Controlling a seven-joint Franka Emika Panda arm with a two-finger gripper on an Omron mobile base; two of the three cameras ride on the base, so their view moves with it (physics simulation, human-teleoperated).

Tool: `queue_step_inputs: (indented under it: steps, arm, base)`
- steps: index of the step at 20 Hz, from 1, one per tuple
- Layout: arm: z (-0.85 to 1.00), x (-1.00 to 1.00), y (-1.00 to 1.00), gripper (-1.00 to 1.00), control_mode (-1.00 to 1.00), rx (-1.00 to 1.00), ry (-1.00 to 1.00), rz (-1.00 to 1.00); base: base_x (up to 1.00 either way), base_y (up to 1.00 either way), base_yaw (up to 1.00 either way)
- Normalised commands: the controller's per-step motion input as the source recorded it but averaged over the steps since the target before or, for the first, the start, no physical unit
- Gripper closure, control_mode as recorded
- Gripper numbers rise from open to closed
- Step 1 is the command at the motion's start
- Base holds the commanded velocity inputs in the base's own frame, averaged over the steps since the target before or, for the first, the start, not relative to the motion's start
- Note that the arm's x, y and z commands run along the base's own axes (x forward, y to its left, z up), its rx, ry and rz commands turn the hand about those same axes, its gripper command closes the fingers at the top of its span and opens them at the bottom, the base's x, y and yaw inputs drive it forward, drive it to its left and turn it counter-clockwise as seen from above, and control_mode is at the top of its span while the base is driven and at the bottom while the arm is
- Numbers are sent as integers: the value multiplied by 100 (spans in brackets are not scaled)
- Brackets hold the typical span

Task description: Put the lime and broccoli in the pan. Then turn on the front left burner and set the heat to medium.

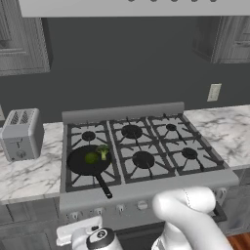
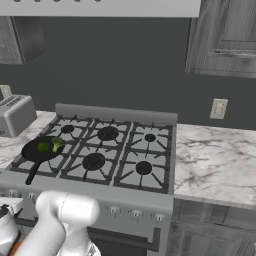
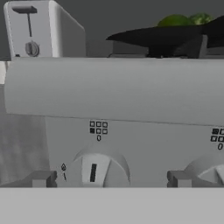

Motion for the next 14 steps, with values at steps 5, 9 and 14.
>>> queue_step_inputs:
  steps: [5, 9, 14]
  arm:
    - [-30, 5, 19, -100, -100, 0, 0, 0]
    - [-12, 7, 17, -100, -100, 0, 0, 0]
    - [-13, 12, 11, -100, -100, 0, 0, 0]
  base:
    - [0, 0, 0]
    - [0, 0, 0]
    - [0, 0, 0]
